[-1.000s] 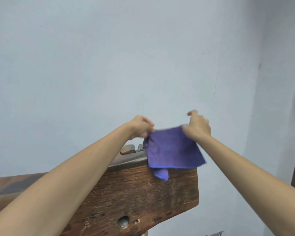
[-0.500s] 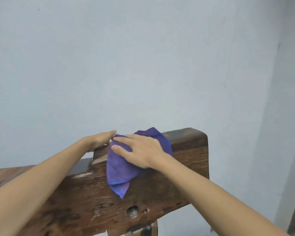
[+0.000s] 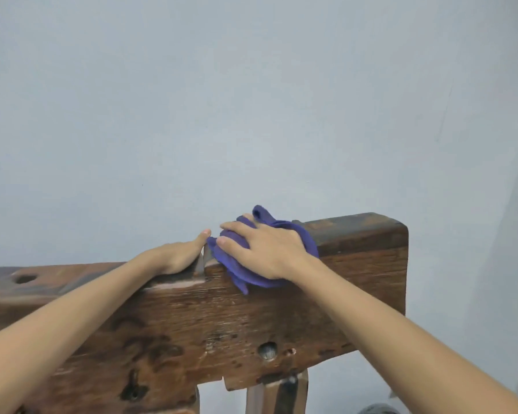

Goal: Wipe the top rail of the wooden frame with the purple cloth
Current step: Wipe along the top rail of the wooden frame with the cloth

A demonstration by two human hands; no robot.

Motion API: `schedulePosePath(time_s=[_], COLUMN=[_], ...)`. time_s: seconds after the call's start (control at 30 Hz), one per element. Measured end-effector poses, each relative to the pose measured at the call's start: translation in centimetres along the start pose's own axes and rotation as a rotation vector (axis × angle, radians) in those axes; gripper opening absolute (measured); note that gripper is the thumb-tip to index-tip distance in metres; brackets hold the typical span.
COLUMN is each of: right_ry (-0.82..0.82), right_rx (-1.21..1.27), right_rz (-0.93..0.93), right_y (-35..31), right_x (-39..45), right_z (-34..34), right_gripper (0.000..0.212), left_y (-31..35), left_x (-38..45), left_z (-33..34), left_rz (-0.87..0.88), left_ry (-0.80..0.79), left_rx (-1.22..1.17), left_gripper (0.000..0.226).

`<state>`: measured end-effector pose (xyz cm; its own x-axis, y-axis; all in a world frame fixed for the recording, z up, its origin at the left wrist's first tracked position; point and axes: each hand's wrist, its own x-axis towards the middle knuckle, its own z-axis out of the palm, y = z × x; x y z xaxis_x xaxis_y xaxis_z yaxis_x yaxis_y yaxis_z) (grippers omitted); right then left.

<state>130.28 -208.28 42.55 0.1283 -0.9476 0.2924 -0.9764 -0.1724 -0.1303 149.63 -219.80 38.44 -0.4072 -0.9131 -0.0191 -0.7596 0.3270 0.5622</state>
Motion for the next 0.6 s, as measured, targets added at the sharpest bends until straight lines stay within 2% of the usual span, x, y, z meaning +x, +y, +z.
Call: schedulePosePath(time_s=[0.07,0.2,0.3,0.37,0.47,0.53,0.6], right_ry=[-0.045,-0.121,-0.035,0.004,0.043,0.036,-0.031], right_rx=[-0.022,-0.08,-0.137,-0.132,-0.158,-0.091,-0.075], right_rz=[0.083,0.573,0.455,0.322,0.023,-0.078,-0.063], right_y=[3.4,12.6,8.7,2.2,-7.1,-9.1,-7.1], right_x=[-0.8,-0.5,0.1,0.9,1.2,1.2,1.9], right_z=[-1.8,-6.3,-4.1,-0.9,2.7,2.9,2.2], right_gripper=[0.08,0.068,0.07,0.078,0.082,0.079,0.083], left_y=[-0.3,-0.2,0.0,0.2,0.3,-0.4,-1.3], left_x=[-0.1,0.3,0.3,0.4,-0.4,-1.6,-3.0], left_z=[0.0,0.2,0.4,0.3,-0.4,-1.1,-1.6], left_rz=[-0.045,-0.081,-0.119,-0.115,-0.059,0.012,0.11], left_ry=[0.018,0.045,0.092,0.11,0.07,0.098,0.142], left_rx=[0.078,0.148,0.197,0.172,-0.142,-0.328,-0.281], left_gripper=[0.086,0.09,0.09,0.085,0.059,0.051,0.064])
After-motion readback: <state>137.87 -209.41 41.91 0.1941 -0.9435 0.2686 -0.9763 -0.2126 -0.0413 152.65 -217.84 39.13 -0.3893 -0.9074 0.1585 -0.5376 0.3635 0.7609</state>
